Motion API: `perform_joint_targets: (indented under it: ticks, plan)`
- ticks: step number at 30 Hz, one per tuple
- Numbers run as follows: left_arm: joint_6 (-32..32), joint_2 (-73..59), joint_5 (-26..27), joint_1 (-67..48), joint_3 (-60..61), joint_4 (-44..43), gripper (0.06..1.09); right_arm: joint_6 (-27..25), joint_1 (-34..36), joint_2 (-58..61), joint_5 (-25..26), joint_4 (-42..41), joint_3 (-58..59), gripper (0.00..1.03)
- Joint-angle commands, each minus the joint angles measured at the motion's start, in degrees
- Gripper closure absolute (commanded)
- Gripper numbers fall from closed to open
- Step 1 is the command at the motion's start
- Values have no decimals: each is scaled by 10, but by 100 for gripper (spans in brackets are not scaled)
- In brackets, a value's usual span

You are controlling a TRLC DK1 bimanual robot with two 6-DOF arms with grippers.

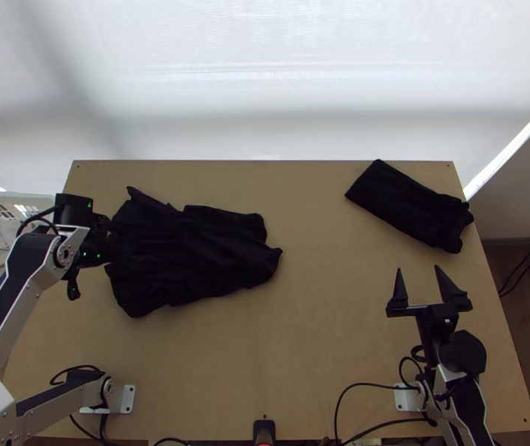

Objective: Fold the t-shirt

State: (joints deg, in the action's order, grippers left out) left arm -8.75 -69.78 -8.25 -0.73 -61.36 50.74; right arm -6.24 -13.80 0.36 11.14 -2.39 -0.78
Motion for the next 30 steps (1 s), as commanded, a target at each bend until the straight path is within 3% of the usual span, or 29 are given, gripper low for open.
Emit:
perform_joint_targets:
  ticks: [1,16,17,18,20,22,30]
  plan:
    - [-31,-10,4,23,43,-35,11,-8,3,-4,1,6,6,3]
    - [-57,-108,-1,54,127,-163,12,-8,3,-4,1,6,6,3]
    - [-60,-112,0,59,128,-163,20,-8,3,-4,1,6,6,3]
    - [-66,-113,0,63,132,-170,35,-8,3,-4,1,6,6,3]
    - [-71,-107,0,66,139,-197,76,-8,3,-4,1,6,6,3]
    - [-84,-99,3,69,137,-216,105,-8,3,-4,1,6,6,3]
    - [-57,-62,22,83,20,-221,105,-8,3,-4,1,6,6,3]
